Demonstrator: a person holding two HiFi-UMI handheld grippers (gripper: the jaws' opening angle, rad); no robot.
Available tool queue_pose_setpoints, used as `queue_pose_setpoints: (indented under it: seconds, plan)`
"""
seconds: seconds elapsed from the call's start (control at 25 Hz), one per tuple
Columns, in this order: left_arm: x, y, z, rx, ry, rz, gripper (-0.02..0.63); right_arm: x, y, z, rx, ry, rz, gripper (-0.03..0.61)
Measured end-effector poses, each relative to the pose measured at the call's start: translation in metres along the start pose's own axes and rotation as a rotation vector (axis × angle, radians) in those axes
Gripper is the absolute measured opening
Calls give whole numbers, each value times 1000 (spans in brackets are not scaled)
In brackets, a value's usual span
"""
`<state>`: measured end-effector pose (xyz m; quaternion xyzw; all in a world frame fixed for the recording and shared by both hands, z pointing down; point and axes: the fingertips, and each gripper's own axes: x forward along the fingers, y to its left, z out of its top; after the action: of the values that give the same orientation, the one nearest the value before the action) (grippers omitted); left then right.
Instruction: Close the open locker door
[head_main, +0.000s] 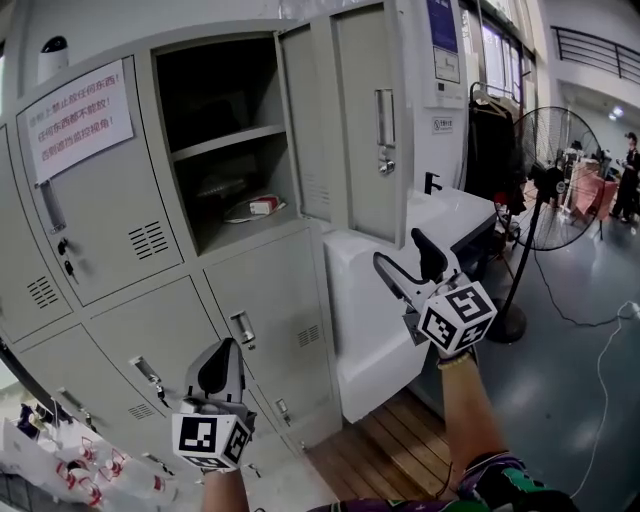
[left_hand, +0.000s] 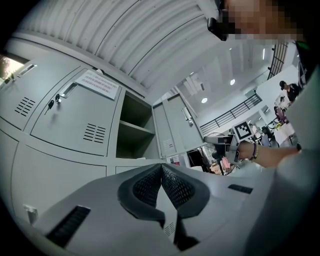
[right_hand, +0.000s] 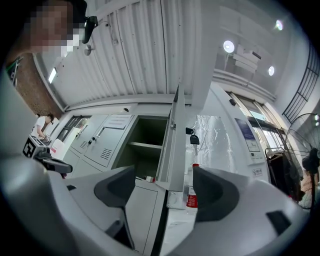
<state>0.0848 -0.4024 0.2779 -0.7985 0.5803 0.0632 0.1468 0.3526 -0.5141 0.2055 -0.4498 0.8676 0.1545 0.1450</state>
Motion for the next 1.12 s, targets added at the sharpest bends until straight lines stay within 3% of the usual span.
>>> queue_pose_setpoints:
  seconds: [0.36,0.68,1.12]
  plan:
    - [17,-4,-4,9,18,-5,22,19,-15,9,-6,-13,14,277]
    - [20,-2,-9,13,22,-4,23,23,-19,12,-12,-18,14,110]
    - [14,-3,-12,0,38,5,23,20,-5,15,0,-36,45,101]
